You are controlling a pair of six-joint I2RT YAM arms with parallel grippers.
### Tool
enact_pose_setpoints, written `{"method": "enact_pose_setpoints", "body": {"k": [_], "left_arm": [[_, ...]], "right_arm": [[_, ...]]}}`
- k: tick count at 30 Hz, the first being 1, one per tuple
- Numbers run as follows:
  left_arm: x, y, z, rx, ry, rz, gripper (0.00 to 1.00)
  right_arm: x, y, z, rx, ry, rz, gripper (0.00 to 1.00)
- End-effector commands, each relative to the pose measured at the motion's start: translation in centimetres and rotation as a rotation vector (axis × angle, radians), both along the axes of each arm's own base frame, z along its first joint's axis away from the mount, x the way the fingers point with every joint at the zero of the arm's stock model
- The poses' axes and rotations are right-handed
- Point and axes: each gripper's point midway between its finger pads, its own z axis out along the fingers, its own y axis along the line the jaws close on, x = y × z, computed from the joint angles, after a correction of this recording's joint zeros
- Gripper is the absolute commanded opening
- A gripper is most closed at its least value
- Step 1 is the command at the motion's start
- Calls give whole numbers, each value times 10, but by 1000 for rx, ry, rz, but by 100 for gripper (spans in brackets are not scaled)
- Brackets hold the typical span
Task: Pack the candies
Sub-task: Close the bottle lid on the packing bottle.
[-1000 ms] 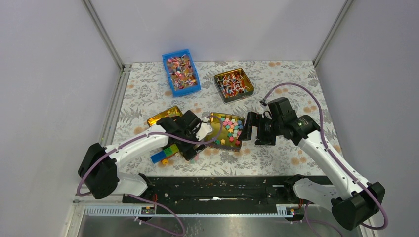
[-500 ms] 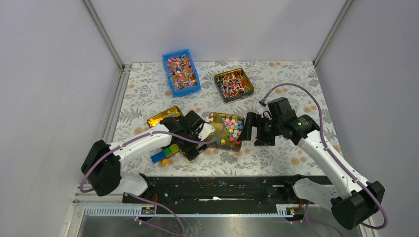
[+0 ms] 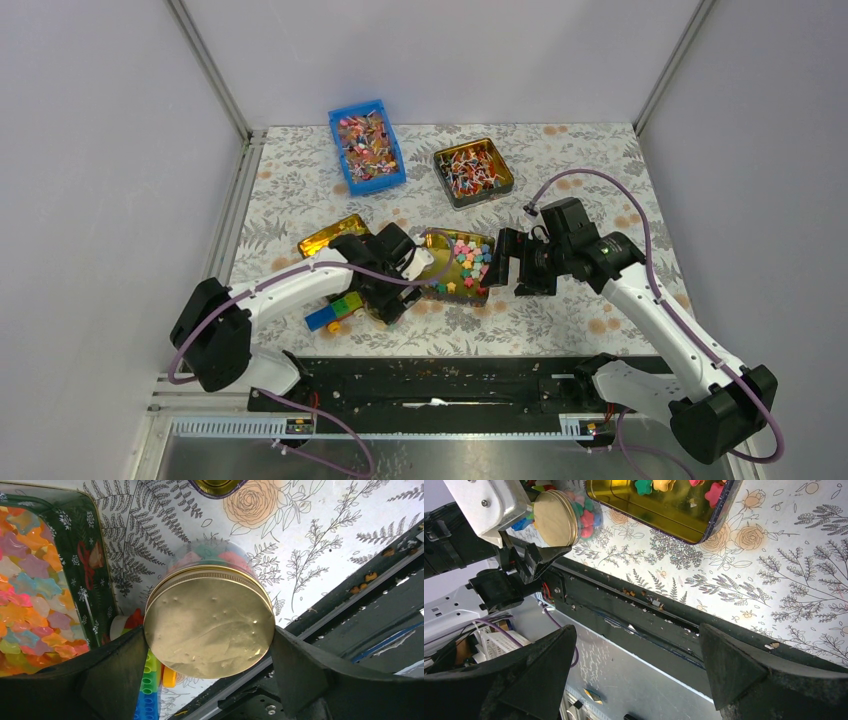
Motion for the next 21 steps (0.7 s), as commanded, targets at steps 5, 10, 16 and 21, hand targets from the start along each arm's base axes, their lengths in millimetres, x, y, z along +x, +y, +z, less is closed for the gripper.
{"method": "enact_pose_setpoints", "body": {"k": [5, 10, 16, 21], "left_arm": [[8, -43, 19, -203, -3, 103, 72], [-1, -49, 16, -211, 16, 103, 71], [-12, -51, 8, -161, 2, 83, 70], [-15, -52, 1, -85, -26, 70, 70]], "right_arm": [[-3, -1, -2, 3, -4, 18, 100], [-3, -2, -3, 0, -1, 22, 100], [-4, -2, -5, -1, 2, 27, 100], [-5, -2, -5, -1, 2, 28, 100]]}}
